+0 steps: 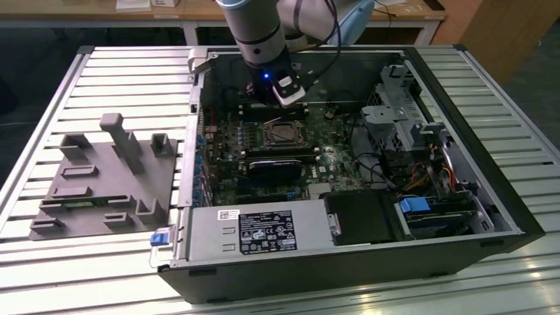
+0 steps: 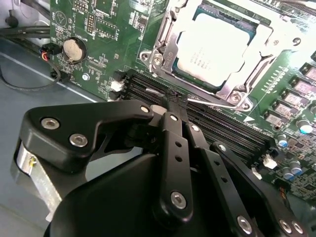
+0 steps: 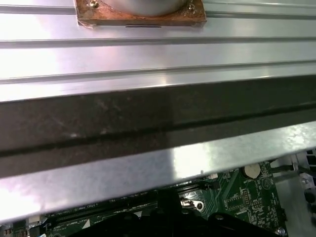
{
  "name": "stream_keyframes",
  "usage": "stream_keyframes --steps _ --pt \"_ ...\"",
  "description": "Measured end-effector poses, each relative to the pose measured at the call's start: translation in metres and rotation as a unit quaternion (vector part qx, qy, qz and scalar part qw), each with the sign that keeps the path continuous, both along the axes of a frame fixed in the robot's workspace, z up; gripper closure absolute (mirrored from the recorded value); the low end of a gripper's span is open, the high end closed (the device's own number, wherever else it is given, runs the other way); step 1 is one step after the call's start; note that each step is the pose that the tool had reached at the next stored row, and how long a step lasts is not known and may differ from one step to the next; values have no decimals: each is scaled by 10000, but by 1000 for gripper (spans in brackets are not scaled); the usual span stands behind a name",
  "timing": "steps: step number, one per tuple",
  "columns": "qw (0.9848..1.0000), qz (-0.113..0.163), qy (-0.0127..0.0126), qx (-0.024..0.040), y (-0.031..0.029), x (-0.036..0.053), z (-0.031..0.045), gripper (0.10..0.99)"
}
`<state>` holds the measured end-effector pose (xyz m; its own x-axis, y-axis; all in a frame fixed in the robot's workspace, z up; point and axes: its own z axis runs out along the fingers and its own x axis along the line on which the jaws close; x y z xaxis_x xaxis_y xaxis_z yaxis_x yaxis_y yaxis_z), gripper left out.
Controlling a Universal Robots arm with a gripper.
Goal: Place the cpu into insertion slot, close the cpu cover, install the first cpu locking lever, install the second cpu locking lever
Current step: 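Install the first cpu locking lever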
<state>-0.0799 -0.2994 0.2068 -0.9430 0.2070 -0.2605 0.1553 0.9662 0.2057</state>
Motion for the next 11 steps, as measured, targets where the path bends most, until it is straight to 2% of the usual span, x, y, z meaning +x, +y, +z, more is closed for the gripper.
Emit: stream_keyframes --steps 3,6,11 --pt "10000 -96 -17 -6 5 -2 -10 984" --pt "9997 -227 -20 -8 13 -3 -22 984" --pt "9995 -308 -20 -12 73 -3 -37 984"
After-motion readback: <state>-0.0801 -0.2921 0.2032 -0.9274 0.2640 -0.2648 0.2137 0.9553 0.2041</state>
